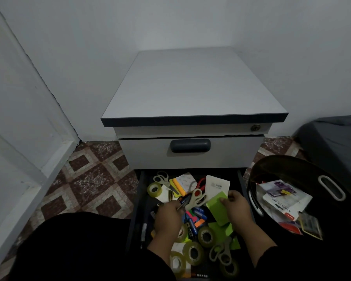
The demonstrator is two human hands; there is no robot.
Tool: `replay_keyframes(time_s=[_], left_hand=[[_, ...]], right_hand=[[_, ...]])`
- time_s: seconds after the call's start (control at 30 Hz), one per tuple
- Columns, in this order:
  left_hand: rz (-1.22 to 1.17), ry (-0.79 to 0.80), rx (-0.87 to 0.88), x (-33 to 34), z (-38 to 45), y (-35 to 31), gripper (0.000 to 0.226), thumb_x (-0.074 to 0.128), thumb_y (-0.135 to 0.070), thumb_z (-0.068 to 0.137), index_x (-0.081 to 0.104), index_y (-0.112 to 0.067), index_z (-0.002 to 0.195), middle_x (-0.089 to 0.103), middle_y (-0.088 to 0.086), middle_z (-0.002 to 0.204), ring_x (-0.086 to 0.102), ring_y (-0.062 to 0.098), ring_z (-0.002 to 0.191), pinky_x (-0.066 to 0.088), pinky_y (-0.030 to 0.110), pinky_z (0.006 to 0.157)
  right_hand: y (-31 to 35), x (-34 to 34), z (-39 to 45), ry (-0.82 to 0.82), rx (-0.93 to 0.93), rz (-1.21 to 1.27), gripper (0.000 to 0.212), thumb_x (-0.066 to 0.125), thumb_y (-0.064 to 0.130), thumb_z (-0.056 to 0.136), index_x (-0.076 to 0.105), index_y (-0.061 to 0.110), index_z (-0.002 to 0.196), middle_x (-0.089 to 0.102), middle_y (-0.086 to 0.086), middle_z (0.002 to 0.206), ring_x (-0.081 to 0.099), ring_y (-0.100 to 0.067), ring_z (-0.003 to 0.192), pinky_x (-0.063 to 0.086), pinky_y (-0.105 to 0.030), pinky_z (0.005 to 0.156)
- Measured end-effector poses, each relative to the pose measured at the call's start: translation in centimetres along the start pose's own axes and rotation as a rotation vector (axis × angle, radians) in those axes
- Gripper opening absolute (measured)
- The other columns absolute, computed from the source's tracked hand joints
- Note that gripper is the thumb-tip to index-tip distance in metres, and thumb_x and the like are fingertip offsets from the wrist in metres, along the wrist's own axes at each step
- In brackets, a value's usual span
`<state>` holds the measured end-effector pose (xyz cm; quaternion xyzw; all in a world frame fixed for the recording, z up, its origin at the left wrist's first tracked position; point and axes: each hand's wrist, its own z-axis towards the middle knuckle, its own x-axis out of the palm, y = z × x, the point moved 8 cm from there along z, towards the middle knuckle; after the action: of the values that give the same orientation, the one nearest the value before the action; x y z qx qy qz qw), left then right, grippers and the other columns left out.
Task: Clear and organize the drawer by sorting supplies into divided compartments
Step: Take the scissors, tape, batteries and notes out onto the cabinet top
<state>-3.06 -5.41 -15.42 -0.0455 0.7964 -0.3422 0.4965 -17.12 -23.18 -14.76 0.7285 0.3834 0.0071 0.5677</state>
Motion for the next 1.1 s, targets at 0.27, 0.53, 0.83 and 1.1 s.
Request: replay_keyframes(time_s=[0.27,0.53,0.83,1.1], left_hand=[[-0.495,-0.014,-0.058,-3.8,-2.3,0.3,0.012,0.069,-0.005,0.083,0.071,-0.014,0.075,0.068,0.004,0.072,0.062,0.020,0.074,0.053,0.041,0.071],[-0.782,-0.149,-0.015,-10.4,-5.3,-2.6,0.013,0.072,-0.002,0.081,0.071,-0.005,0.093,0.070,0.008,0.082,0.063,0.020,0.073,0.051,0.022,0.058],[-0.758,-0.385,0.312,-24.3,-4.7,-14.1,0.020,0.071,-0.009,0.083,0.067,-0.028,0.081,0.071,-0.001,0.077,0.065,0.010,0.071,0.053,0.023,0.067],[-0.390,-0.449,0.190,-27.2,4.6,-19.2,0.020,0.069,-0.021,0.086,0.066,-0.008,0.072,0.061,0.001,0.065,0.054,0.015,0.060,0.031,0.021,0.046]], right_hand=[[3.1,-1.0,-3.6,-0.002,-0.072,0.257,0.021,0.047,0.009,0.099,0.056,0.009,0.118,0.063,-0.010,0.107,0.059,-0.021,0.086,0.047,-0.030,0.066],[10.3,-3.9,-8.8,-0.163,-0.291,0.502,0.026,0.047,0.010,0.099,0.057,0.012,0.123,0.065,-0.005,0.110,0.060,-0.009,0.087,0.045,-0.022,0.064],[25.4,-8.9,-8.6,-0.260,-0.535,0.520,0.049,0.047,0.007,0.097,0.038,0.022,0.144,0.054,0.002,0.117,0.054,0.002,0.085,0.041,-0.005,0.058],[31.9,-8.0,0.3,-0.279,-0.473,0.103,0.022,0.040,0.003,0.095,0.052,0.000,0.114,0.056,-0.013,0.114,0.045,-0.022,0.087,0.033,-0.026,0.069]])
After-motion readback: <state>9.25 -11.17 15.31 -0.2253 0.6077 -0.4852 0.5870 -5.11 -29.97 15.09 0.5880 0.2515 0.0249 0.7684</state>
